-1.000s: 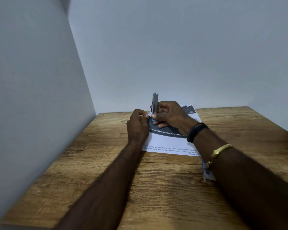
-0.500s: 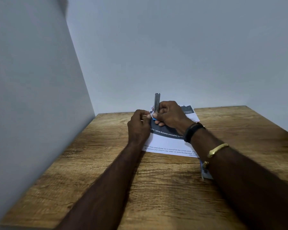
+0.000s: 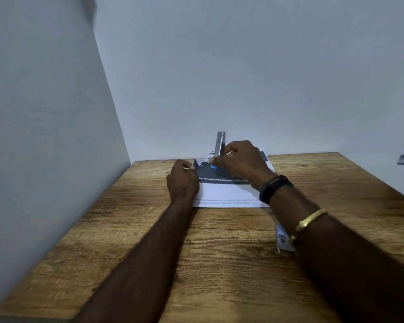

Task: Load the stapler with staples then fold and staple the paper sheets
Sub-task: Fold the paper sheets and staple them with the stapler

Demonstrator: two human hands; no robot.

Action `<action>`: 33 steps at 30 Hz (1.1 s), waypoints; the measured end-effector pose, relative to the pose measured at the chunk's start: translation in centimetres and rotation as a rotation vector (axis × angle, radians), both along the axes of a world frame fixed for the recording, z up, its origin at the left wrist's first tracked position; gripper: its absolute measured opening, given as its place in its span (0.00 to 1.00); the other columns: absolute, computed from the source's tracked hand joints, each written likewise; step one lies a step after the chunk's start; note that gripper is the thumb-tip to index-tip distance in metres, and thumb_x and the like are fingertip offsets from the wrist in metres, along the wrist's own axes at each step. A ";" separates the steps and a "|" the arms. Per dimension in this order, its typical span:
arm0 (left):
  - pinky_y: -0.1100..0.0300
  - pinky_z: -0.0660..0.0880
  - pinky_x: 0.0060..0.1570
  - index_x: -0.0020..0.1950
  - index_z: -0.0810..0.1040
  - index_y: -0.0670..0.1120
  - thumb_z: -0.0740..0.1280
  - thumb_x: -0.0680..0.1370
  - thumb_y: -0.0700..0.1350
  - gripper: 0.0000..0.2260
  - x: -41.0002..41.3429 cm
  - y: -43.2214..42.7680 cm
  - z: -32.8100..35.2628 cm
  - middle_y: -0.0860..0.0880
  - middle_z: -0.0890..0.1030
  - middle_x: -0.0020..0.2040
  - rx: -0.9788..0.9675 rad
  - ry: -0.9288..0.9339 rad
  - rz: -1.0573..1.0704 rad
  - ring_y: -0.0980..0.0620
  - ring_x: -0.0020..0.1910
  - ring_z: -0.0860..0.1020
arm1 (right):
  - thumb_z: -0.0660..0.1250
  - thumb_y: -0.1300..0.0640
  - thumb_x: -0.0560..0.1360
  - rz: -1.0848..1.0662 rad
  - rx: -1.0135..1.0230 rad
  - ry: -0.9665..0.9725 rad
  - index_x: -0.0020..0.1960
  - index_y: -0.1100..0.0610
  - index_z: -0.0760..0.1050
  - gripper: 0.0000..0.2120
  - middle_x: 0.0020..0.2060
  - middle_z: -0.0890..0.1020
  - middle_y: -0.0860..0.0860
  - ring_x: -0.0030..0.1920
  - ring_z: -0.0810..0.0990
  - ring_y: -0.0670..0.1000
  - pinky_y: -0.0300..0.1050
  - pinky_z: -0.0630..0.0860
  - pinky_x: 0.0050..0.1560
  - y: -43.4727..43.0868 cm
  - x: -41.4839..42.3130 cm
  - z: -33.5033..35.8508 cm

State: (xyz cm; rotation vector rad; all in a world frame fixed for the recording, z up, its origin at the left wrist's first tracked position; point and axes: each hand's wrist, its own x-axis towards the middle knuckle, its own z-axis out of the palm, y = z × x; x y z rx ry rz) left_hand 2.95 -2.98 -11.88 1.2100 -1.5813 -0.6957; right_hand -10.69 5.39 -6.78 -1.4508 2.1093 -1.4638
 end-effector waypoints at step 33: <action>0.61 0.66 0.47 0.56 0.79 0.46 0.65 0.81 0.44 0.06 1.5 -2.0 0.2 0.43 0.83 0.57 0.111 0.272 0.245 0.41 0.56 0.80 | 0.66 0.56 0.74 -0.370 0.148 0.315 0.44 0.54 0.80 0.04 0.47 0.83 0.54 0.45 0.81 0.58 0.42 0.73 0.38 3.6 -0.4 0.1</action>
